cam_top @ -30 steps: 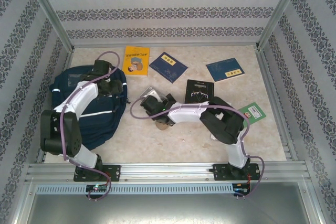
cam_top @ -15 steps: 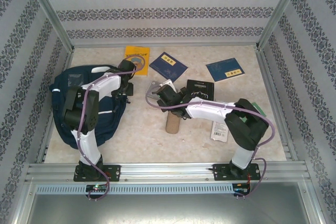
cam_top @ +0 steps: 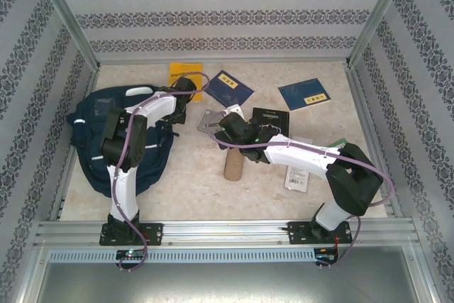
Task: Pack books, pencil case, and school supplies into a backpack
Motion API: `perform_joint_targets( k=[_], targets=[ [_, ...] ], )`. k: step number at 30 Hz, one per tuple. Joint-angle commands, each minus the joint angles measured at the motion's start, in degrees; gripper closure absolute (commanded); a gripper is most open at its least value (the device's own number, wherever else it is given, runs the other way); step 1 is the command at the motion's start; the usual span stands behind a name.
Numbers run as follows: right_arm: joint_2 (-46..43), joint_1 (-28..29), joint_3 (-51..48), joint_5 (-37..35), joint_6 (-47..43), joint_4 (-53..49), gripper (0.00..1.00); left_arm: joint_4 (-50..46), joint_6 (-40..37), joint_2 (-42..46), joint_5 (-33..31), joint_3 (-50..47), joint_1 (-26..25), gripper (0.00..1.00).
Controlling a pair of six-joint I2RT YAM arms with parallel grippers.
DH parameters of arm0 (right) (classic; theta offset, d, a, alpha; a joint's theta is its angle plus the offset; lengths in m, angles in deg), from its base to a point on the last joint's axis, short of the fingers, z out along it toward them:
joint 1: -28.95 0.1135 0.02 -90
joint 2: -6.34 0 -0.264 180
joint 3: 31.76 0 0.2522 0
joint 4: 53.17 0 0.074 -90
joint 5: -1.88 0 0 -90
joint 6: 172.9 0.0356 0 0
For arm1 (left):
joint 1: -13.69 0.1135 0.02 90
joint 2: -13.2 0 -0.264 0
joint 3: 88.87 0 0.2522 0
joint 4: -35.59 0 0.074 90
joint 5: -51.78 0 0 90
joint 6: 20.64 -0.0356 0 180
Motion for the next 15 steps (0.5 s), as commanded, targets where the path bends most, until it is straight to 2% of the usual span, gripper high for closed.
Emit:
perform_joint_targets(
  k=[1, 7, 15],
  targets=[
    [-1.6, -1.1, -1.3, 0.6, 2.6, -0.5, 0.02, 3.0, -2.4, 4.8, 3.6, -2.1, -6.8, 1.0],
    [-1.8, -3.8, -2.7, 3.1, 4.0, 0.6, 0.02, 3.9, -2.2, 9.5, 4.4, -5.1, -13.8, 1.0],
    [-0.7, -6.2, -2.4, 4.7, 4.1, 1.3, 0.02, 6.2, -1.7, 14.9, 7.9, -11.4, -19.0, 1.0]
  ],
)
